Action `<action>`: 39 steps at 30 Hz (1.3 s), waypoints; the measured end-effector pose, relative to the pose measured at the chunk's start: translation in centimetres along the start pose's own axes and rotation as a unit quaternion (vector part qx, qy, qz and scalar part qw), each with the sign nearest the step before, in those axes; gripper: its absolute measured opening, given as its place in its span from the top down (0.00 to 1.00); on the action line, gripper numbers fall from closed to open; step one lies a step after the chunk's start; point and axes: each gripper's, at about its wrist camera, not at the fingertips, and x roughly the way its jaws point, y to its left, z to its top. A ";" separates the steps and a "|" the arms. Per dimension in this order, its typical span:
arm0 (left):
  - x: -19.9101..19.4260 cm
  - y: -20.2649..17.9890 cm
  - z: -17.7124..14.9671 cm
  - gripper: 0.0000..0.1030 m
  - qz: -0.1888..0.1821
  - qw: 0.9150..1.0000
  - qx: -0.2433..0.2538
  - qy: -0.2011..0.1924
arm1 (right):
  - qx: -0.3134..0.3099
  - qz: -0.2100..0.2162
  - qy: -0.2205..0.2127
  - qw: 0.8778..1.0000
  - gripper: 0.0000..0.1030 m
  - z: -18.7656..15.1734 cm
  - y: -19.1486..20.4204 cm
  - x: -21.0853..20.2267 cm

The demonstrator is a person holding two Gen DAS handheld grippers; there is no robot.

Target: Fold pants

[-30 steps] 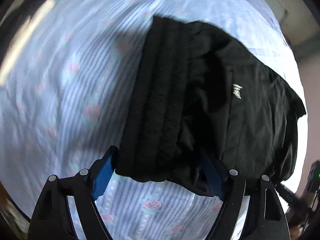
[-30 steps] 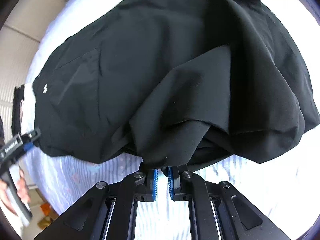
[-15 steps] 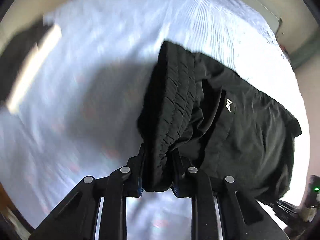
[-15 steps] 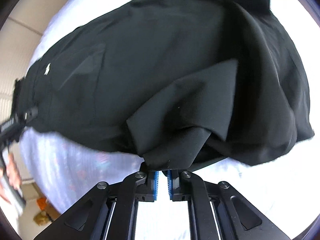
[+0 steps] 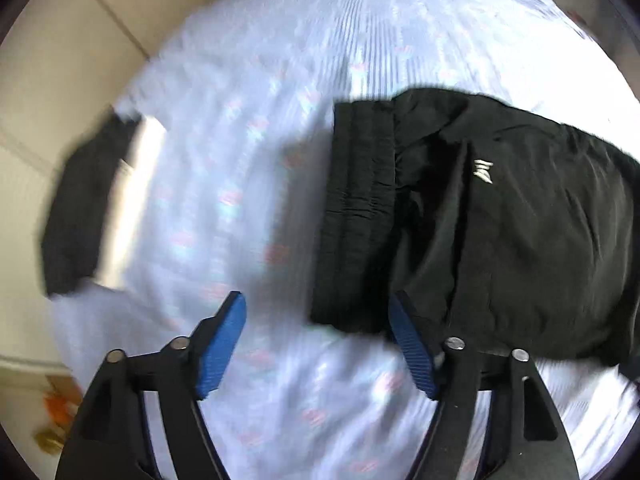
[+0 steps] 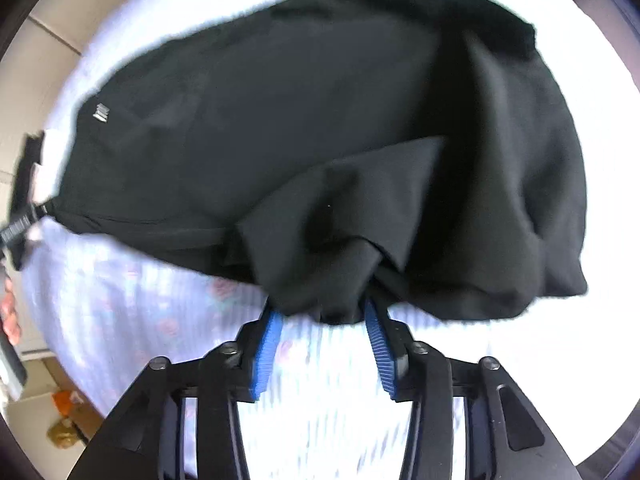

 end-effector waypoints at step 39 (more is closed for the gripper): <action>-9.8 -27.0 5.6 0.43 -0.259 0.886 0.365 -0.117 | 0.277 0.091 -0.188 0.938 0.92 -2.2 -16.9 -5.4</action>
